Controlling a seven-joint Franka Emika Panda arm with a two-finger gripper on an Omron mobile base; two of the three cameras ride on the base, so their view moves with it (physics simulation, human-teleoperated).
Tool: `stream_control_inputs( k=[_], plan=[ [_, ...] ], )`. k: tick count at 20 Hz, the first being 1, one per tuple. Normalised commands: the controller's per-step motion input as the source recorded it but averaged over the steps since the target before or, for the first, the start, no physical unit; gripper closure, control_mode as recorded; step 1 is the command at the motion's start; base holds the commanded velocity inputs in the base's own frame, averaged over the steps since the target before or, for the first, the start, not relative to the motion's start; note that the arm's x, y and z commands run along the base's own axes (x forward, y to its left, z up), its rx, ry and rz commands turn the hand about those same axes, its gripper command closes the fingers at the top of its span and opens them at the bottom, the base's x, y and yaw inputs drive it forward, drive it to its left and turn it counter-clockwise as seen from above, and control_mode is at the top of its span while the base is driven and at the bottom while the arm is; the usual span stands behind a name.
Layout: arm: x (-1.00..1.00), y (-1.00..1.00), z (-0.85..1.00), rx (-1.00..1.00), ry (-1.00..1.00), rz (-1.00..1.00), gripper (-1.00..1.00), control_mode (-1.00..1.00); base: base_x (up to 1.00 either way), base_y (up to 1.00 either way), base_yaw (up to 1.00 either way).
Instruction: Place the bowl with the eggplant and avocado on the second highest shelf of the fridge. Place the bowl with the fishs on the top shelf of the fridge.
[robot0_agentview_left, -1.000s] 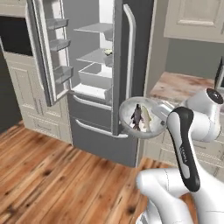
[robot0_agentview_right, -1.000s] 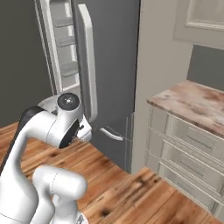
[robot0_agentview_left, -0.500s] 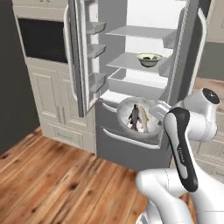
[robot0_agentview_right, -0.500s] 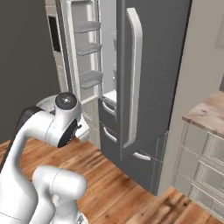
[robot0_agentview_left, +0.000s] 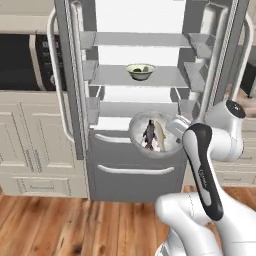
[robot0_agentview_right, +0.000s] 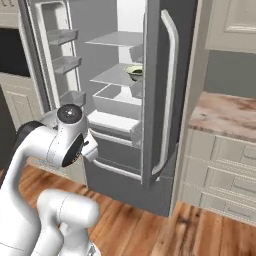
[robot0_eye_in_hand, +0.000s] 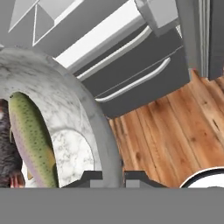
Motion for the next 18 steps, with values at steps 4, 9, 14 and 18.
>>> stream_control_inputs(
  k=[4,9,14,18],
  plan=[
    [0.0,0.0,0.0,0.0,0.0,0.0,1.0,1.0,0.64,0.83,-0.31],
    [0.0,0.0,0.0,0.0,0.0,0.0,1.0,1.0,0.4,0.38,-0.28],
    [0.0,0.0,0.0,0.0,0.0,0.0,1.0,1.0,0.43,0.11,-0.34],
    [0.0,0.0,0.0,0.0,0.0,0.0,1.0,1.0,0.88,0.36,-0.27]
  ],
)
